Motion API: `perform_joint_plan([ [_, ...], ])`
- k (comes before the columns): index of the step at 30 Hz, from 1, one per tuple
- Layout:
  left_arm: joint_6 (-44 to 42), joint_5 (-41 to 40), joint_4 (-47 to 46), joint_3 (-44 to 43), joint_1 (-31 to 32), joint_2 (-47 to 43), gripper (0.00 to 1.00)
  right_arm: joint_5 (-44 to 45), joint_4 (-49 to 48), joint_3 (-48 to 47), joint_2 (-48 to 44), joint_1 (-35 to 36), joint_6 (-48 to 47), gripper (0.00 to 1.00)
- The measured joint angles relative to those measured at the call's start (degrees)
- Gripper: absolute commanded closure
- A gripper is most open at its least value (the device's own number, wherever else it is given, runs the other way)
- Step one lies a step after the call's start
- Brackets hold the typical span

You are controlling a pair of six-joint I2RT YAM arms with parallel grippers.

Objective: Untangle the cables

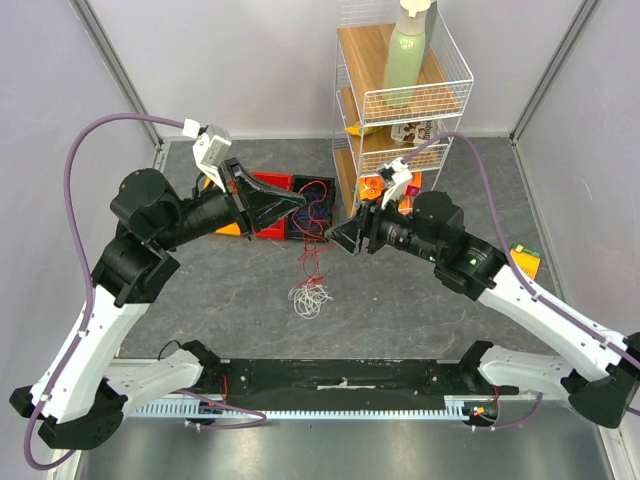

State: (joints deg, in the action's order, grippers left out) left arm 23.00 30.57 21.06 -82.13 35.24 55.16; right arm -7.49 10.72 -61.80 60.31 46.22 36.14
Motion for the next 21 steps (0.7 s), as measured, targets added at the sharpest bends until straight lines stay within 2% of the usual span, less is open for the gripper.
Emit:
perform_joint_plan([
  [4, 0.00, 0.09, 0.02, 0.00, 0.00, 0.02, 0.98, -4.66, -1.07, 0.50, 2.05, 0.04, -1.07, 0.41],
  [6, 0.00, 0.13, 0.02, 0.00, 0.00, 0.02, 0.98, -5.88, -1.88, 0.61, 2.43, 0.04, -1.38, 0.56],
  [9, 0.00, 0.22, 0.04, 0.00, 0.00, 0.02, 0.98, -6.14, -3.93, 1.22, 3.13, 0.07, -1.88, 0.85],
  [11, -0.07, 0.15, 0.22, -0.04, 0.00, -0.07, 0.98, -4.00, -4.07, 2.32, 3.13, 0.07, -1.60, 0.99],
  [13, -0.39, -0.33, 0.81, -0.28, 0.00, -0.26, 0.98, 0.39, -3.34, 3.54, 2.86, 0.07, -1.44, 1.00],
  [16, -1.86, -3.30, 2.56, -0.76, 0.00, -1.49, 0.98, 11.58, 0.94, 6.12, 0.94, 0.04, -0.79, 1.00],
  [21, -6.29, -16.74, 6.12, -1.70, 0.04, -6.71, 0.98, 27.85, 10.12, 12.04, -5.97, 0.04, 0.66, 1.00],
])
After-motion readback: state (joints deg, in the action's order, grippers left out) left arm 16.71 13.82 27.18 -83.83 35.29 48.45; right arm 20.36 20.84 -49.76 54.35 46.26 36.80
